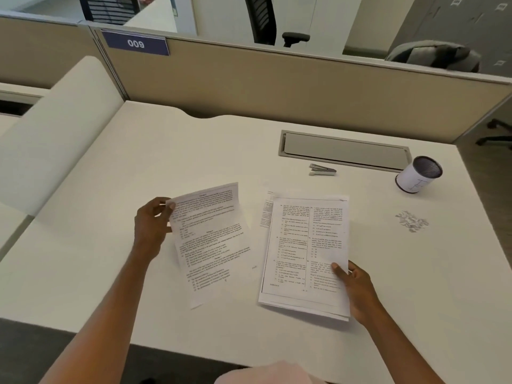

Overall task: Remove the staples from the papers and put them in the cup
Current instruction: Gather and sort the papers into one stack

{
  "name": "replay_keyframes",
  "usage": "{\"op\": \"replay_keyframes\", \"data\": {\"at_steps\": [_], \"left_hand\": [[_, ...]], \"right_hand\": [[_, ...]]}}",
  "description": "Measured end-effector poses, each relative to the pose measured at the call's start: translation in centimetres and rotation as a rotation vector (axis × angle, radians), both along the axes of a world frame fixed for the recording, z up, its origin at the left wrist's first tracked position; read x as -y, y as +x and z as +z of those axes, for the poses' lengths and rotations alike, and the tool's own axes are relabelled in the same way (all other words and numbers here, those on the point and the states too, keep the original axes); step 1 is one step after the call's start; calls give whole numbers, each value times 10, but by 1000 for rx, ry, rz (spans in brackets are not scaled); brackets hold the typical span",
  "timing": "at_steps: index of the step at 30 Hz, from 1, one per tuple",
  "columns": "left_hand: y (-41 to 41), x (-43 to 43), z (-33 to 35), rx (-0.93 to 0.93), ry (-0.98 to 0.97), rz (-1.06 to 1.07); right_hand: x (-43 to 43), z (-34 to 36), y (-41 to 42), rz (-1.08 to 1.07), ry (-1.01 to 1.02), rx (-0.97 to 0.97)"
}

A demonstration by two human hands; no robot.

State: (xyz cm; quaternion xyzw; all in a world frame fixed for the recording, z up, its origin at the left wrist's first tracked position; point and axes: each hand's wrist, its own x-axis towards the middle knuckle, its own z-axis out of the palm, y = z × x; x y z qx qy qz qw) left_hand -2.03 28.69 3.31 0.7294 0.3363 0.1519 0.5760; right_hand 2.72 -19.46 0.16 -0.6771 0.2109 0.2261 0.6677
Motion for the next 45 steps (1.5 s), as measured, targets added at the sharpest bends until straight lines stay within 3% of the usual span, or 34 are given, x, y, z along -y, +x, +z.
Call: {"op": "replay_keyframes", "data": {"at_steps": [6,13,27,34,40,45], "left_hand": [[20,15,50,188,-58,2],[59,45,79,250,-224,-30],[119,182,22,50,-354,-225],[130,202,-13,-13,-455,-127],[133,210,-26,-141,-561,-225],[135,216,-36,-136,-557,-203]], "right_hand": [[26,-1,9,-50,-34,17],[31,-3,8,-45,-17,13],[14,28,-14,94,220,5],[21,30,-17,95,266,-9],[24,30,-17,139,215,-17],[22,28,-13,43,226,-164]]}}
